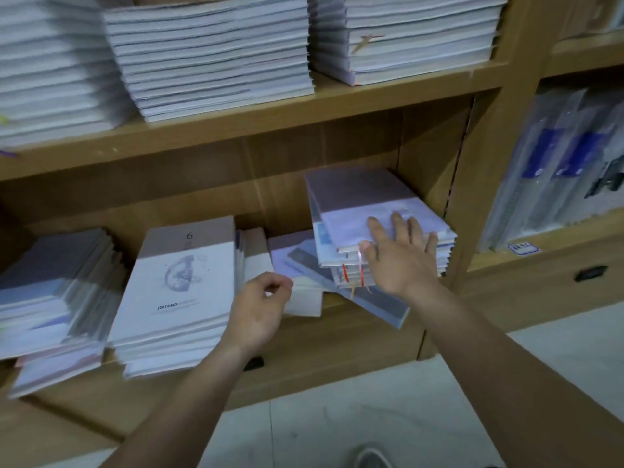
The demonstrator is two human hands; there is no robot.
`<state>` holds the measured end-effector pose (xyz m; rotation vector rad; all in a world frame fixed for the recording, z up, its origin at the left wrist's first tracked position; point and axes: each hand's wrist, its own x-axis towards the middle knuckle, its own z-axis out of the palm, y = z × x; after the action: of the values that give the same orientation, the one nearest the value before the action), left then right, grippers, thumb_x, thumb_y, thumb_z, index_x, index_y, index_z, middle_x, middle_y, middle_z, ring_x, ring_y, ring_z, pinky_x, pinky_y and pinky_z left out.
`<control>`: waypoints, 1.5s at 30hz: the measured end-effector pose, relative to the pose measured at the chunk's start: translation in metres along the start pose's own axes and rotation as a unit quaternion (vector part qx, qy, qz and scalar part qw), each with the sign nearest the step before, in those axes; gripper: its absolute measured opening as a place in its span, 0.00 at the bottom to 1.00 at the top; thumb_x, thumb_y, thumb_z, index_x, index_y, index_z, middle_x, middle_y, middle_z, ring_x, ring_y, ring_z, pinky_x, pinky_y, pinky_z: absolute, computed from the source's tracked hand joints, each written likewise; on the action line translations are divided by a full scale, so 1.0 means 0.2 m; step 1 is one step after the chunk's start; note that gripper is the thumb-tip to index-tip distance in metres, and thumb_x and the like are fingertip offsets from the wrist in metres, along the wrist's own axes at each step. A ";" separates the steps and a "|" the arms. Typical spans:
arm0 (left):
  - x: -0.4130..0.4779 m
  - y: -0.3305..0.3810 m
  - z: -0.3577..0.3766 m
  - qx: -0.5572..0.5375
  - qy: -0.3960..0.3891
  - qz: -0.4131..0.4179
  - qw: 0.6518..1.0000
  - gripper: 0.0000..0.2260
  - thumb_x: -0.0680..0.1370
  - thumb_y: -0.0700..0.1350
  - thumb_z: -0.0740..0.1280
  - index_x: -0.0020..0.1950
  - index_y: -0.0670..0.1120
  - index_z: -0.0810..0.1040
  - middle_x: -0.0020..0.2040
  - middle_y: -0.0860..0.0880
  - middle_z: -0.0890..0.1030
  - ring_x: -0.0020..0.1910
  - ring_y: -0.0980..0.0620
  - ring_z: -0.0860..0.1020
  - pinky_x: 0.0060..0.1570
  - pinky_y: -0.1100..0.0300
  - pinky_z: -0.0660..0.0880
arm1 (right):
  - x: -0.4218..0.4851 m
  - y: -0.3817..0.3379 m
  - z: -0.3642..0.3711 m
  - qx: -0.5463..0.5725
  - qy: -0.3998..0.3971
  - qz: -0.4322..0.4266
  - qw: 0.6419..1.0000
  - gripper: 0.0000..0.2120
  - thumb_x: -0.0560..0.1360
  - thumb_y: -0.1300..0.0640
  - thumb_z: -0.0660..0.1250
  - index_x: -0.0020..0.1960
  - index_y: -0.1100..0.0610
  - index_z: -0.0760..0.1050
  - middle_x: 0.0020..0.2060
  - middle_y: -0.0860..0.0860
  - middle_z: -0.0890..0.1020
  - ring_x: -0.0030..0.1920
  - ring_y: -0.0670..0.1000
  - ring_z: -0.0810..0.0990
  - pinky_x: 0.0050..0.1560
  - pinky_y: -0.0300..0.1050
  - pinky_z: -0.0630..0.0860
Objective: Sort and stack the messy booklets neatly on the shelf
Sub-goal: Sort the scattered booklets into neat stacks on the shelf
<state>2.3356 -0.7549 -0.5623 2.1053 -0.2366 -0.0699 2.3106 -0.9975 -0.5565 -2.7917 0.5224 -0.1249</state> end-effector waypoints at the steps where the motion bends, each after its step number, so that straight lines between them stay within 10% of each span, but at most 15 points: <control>1: -0.04 -0.03 -0.04 0.020 0.006 -0.001 1.000 0.06 0.80 0.44 0.66 0.47 0.52 0.83 0.45 0.57 0.82 0.41 0.54 0.78 0.43 0.60 0.72 | -0.02 -0.04 -0.01 -0.005 0.014 0.006 1.000 0.25 0.84 0.41 0.44 0.80 0.43 0.51 0.81 0.54 0.49 0.80 0.60 0.44 0.76 0.66 0.40; 8: -0.27 -0.05 -0.48 0.075 0.064 0.058 0.994 0.06 0.79 0.45 0.68 0.46 0.55 0.82 0.43 0.56 0.83 0.32 0.52 0.78 0.37 0.59 0.75 | -0.28 -0.38 -0.07 0.117 0.116 -0.140 0.976 0.15 0.80 0.49 0.61 0.64 0.51 0.77 0.60 0.51 0.78 0.60 0.55 0.75 0.56 0.52 0.75; 15: -0.33 -0.31 -0.93 0.153 0.144 -0.021 0.977 0.12 0.78 0.50 0.69 0.60 0.49 0.78 0.42 0.57 0.79 0.41 0.53 0.78 0.46 0.54 0.75 | -0.39 -0.75 0.17 0.217 -0.135 -0.123 0.959 0.30 0.80 0.37 0.59 0.76 0.53 0.65 0.64 0.50 0.77 0.62 0.52 0.77 0.57 0.46 0.72; 19: -0.29 -0.43 -1.02 0.108 0.130 -0.119 0.979 0.25 0.79 0.56 0.66 0.70 0.42 0.72 0.53 0.48 0.78 0.56 0.43 0.77 0.52 0.55 0.68 | -0.39 -0.94 0.26 0.249 -0.145 -0.081 0.954 0.40 0.79 0.31 0.53 0.80 0.57 0.54 0.72 0.55 0.72 0.71 0.58 0.70 0.64 0.51 0.69; 25: -0.18 -0.56 -1.01 0.017 0.037 -0.155 0.987 0.43 0.65 0.76 0.58 0.72 0.50 0.70 0.62 0.47 0.79 0.60 0.43 0.78 0.63 0.43 0.74 | -0.36 -1.02 0.39 0.241 -0.173 -0.045 0.954 0.33 0.81 0.34 0.51 0.76 0.55 0.62 0.69 0.54 0.75 0.66 0.57 0.75 0.56 0.49 0.69; 32: -0.11 -0.64 -0.95 -0.054 -0.019 -0.176 0.983 0.23 0.78 0.65 0.62 0.72 0.64 0.66 0.62 0.55 0.77 0.59 0.48 0.77 0.57 0.45 0.78 | -0.34 -1.02 0.49 0.381 -0.198 0.002 0.903 0.20 0.80 0.35 0.56 0.70 0.37 0.62 0.56 0.44 0.79 0.49 0.51 0.82 0.52 0.59 0.82; 40: 0.00 -0.66 -1.02 -0.114 0.025 -0.182 0.976 0.16 0.80 0.61 0.63 0.65 0.56 0.72 0.56 0.51 0.79 0.54 0.47 0.79 0.46 0.49 0.81 | -0.20 -1.16 0.43 0.399 -0.119 -0.064 0.907 0.16 0.79 0.39 0.63 0.62 0.45 0.76 0.47 0.46 0.85 0.41 0.52 0.85 0.42 0.57 0.84; 45: 0.09 -0.68 -1.05 -0.126 0.092 -0.201 0.967 0.16 0.79 0.61 0.63 0.63 0.55 0.74 0.55 0.49 0.80 0.53 0.45 0.79 0.49 0.47 0.80 | -0.09 -1.29 0.45 0.386 -0.091 -0.086 0.914 0.23 0.75 0.33 0.63 0.64 0.43 0.76 0.49 0.44 0.84 0.48 0.51 0.83 0.52 0.56 0.82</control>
<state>2.4022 -0.5131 -0.5681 1.8616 0.3007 -0.1371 2.3944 -0.7365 -0.5630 -2.0338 0.1241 -0.0831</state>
